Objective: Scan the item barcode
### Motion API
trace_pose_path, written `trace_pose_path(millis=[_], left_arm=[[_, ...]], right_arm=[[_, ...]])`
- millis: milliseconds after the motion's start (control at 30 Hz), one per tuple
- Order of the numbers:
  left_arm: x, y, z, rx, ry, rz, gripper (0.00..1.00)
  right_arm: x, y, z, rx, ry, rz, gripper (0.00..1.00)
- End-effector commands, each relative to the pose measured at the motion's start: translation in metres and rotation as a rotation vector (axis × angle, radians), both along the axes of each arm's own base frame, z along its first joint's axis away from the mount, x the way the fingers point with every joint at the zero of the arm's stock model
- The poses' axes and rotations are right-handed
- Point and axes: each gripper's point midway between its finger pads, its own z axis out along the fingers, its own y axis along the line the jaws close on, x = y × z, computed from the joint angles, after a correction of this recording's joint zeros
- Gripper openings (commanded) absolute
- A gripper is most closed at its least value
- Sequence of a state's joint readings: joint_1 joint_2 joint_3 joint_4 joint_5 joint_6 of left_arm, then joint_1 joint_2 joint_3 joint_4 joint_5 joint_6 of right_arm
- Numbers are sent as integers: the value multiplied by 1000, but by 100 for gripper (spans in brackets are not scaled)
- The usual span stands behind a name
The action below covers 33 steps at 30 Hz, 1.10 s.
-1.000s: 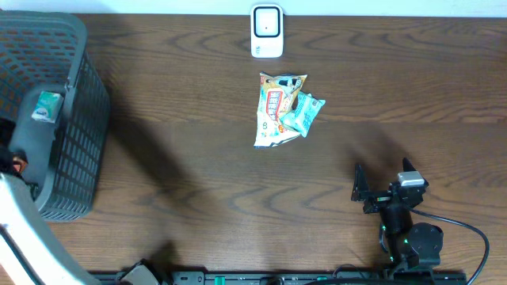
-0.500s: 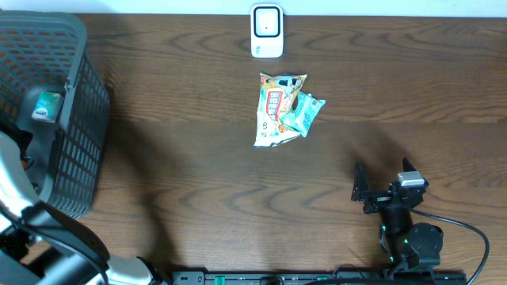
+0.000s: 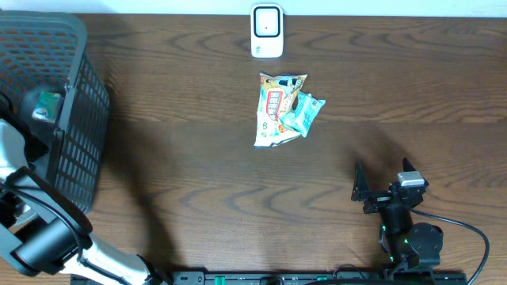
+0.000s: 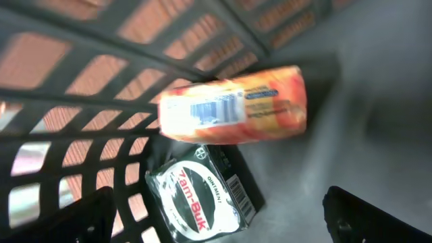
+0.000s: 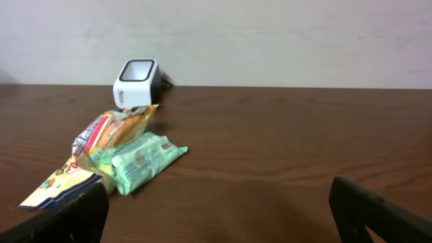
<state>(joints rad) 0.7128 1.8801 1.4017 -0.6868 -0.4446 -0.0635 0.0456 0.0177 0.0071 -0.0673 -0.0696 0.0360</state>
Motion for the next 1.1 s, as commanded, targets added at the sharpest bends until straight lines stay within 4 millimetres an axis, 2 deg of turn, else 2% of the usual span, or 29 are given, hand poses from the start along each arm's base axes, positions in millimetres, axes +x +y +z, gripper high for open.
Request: trace_pose_path(millis=[0, 167, 333, 633, 767, 900, 967, 1000, 1033, 1067], left_arm=[[-4, 2, -10, -34, 154, -179, 96], [2, 7, -9, -22, 194, -273, 91], [6, 11, -9, -6, 188, -286, 87], [7, 13, -37, -48, 257, -340, 85], [5, 15, -46, -60, 266, -335, 70], [0, 20, -47, -60, 263, -317, 43], [-4, 23, -47, -60, 262, -305, 25], [-6, 25, -46, -60, 261, -299, 19], [-8, 26, -45, -59, 259, -294, 8], [-9, 27, -44, -56, 256, -289, 7]], right_arm=[[0, 1, -1, -16, 1, 1, 99], [0, 1, -1, -16, 1, 1, 99], [0, 1, -1, -16, 1, 1, 99], [0, 1, -1, -16, 1, 1, 99], [0, 1, -1, -16, 1, 1, 99], [0, 1, -1, -16, 1, 1, 99], [0, 1, -1, -16, 1, 1, 99], [0, 1, -1, -16, 1, 1, 99], [0, 1, -1, -16, 1, 1, 99], [0, 1, -1, -16, 1, 1, 99]])
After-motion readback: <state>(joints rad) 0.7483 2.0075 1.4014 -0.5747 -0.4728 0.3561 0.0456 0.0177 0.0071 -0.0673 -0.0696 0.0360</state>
